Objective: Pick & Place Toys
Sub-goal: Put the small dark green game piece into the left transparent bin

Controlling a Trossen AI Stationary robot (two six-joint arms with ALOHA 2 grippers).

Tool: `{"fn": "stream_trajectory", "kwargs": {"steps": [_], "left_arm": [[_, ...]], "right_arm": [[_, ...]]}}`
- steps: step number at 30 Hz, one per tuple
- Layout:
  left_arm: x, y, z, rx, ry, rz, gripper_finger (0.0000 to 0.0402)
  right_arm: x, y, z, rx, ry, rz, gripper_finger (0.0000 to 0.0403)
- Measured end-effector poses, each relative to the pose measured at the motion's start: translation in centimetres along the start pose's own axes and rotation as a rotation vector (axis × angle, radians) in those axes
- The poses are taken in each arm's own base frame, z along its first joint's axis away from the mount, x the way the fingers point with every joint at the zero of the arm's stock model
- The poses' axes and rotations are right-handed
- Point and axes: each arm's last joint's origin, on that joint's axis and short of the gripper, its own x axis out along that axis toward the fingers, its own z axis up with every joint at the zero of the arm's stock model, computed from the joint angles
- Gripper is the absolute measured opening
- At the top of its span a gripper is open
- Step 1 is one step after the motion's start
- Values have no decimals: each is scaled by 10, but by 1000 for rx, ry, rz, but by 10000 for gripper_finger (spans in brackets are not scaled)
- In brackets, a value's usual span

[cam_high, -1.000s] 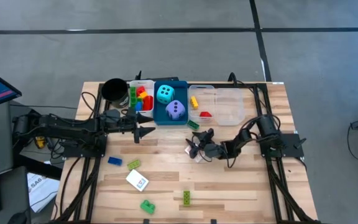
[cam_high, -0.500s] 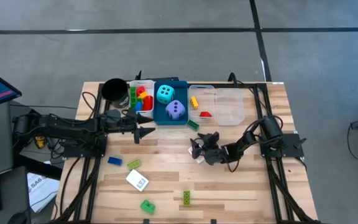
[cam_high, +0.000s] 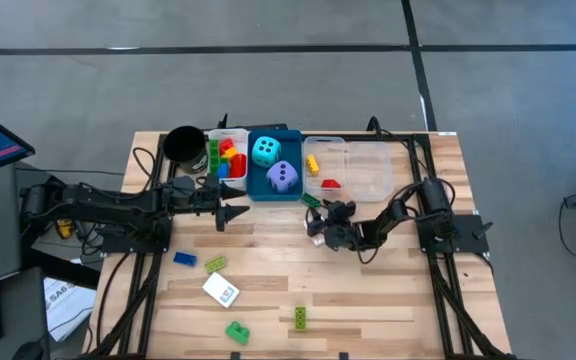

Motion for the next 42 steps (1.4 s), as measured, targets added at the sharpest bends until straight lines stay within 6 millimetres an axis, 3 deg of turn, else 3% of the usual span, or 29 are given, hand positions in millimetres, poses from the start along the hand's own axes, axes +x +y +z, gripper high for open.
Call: {"fn": "stream_trajectory", "kwargs": {"steps": [8, 16, 23, 32, 37, 42], "left_arm": [[0, 0, 0, 49, 0, 0, 281], [0, 0, 0, 51, 0, 0, 281], [0, 0, 0, 50, 0, 0, 281], [0, 0, 0, 48, 0, 0, 281], [0, 0, 0, 48, 0, 0, 281], [0, 0, 0, 48, 0, 0, 281]], "right_arm": [[2, -1, 1, -98, 19, 16, 249], [3, 6, 3, -158, 59, 139, 249], [5, 12, 6, -159, 85, 240, 249], [9, 20, 10, -150, 87, 246, 247], [13, 23, 11, -150, 113, 231, 223], [14, 27, 11, -164, 132, 236, 167]]}}
